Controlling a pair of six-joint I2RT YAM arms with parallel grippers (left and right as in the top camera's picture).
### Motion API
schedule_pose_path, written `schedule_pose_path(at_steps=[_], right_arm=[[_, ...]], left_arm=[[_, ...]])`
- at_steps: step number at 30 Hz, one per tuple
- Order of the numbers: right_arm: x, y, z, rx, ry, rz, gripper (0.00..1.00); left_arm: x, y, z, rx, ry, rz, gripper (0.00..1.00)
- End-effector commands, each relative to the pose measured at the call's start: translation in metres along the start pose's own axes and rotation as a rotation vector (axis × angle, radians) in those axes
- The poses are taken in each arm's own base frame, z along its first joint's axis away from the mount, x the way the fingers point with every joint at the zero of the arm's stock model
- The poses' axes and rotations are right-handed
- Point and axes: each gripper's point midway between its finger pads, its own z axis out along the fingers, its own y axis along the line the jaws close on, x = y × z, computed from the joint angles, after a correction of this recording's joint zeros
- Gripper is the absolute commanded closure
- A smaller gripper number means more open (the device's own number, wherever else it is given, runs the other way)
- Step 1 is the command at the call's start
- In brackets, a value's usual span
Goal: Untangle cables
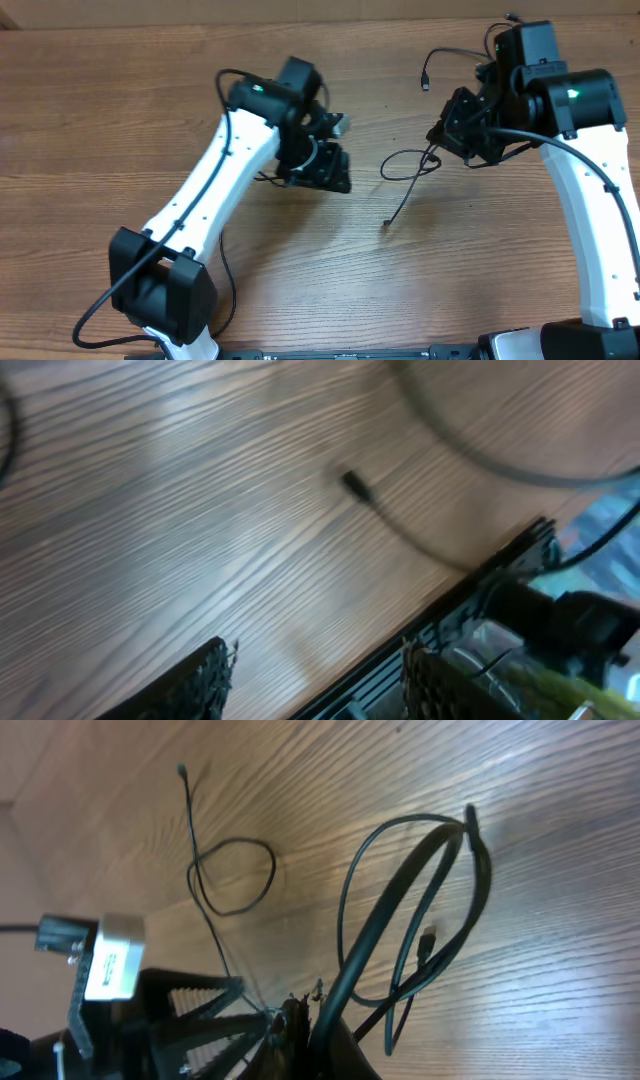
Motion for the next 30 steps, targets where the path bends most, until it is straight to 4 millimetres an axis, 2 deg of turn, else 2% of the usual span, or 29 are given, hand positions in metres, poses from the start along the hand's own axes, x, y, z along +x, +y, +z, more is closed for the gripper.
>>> schedule_pose_path(at_steps=[1, 6, 15, 19, 24, 30], right_arm=[[0.012, 0.015, 0.003, -0.025, 0.020, -0.047, 0.96], [0.016, 0.021, 0.010, -0.002, 0.002, -0.091, 0.96], [0.015, 0.022, 0.010, -0.006, 0.000, -0.095, 0.96], [0.018, 0.021, 0.012, -0.002, 0.008, -0.110, 0.96], [0.016, 0.021, 0.018, -0.009, 0.007, -0.122, 0.96], [0.021, 0.038, 0.017, -0.100, 0.043, -0.139, 0.96]], left_arm=[[-0.006, -0.029, -0.010, 0.044, -0.060, -0.089, 0.42], [-0.013, -0.044, -0.004, 0.065, -0.088, -0.181, 0.43], [-0.024, -0.023, -0.010, 0.026, -0.139, -0.484, 0.40], [-0.033, -0.027, -0.012, 0.057, -0.167, -0.530, 0.40], [-0.034, -0.035, -0.010, 0.078, -0.169, -0.585, 0.41], [-0.038, -0.041, -0.004, 0.056, -0.202, -0.621, 0.41]])
